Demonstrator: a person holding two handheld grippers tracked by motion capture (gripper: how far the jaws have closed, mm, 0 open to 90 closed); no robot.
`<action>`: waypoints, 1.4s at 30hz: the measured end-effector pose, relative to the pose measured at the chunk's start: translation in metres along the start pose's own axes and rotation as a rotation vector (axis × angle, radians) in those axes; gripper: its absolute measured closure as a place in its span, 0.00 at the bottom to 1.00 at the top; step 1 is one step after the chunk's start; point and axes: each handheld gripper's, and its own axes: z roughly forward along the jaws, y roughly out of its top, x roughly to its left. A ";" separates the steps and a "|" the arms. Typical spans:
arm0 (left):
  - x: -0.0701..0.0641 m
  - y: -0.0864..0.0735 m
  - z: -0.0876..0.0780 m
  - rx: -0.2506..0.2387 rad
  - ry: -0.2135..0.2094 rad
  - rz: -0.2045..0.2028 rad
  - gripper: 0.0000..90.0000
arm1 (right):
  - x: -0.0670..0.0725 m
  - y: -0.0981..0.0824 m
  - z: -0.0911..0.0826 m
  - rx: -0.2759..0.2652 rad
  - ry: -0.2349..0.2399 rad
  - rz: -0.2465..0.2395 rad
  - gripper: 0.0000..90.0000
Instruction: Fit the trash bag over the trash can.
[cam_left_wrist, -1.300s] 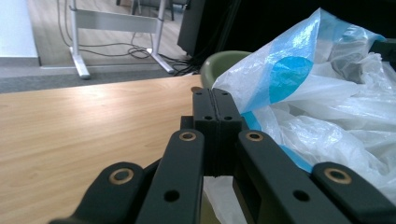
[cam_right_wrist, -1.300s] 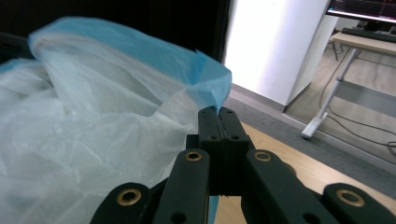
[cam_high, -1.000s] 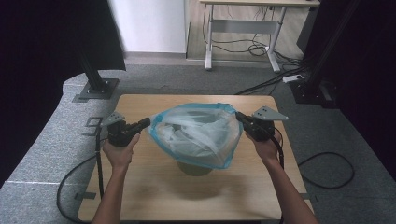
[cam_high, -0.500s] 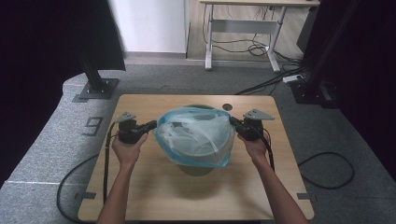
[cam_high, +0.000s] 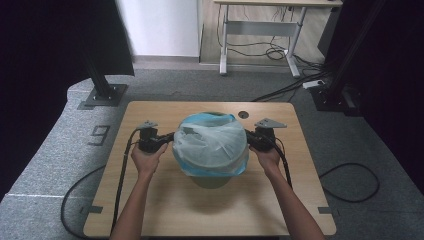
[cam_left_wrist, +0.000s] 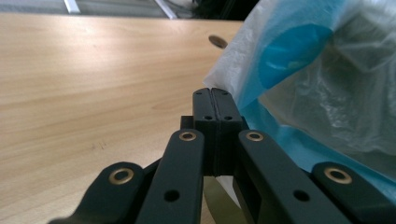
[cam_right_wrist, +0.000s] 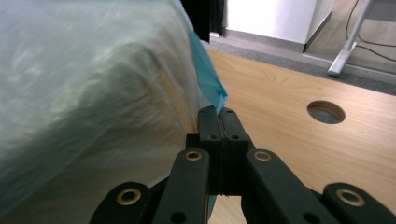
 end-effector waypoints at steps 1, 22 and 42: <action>-0.001 -0.001 0.005 0.018 0.002 0.001 1.00 | 0.001 -0.001 0.004 0.015 0.009 -0.007 0.98; 0.004 -0.022 0.013 0.118 -0.014 -0.029 1.00 | -0.007 -0.030 0.011 0.157 0.020 0.046 0.98; 0.010 -0.025 -0.006 0.067 -0.016 -0.043 1.00 | 0.021 -0.028 -0.106 -0.097 0.163 0.026 0.63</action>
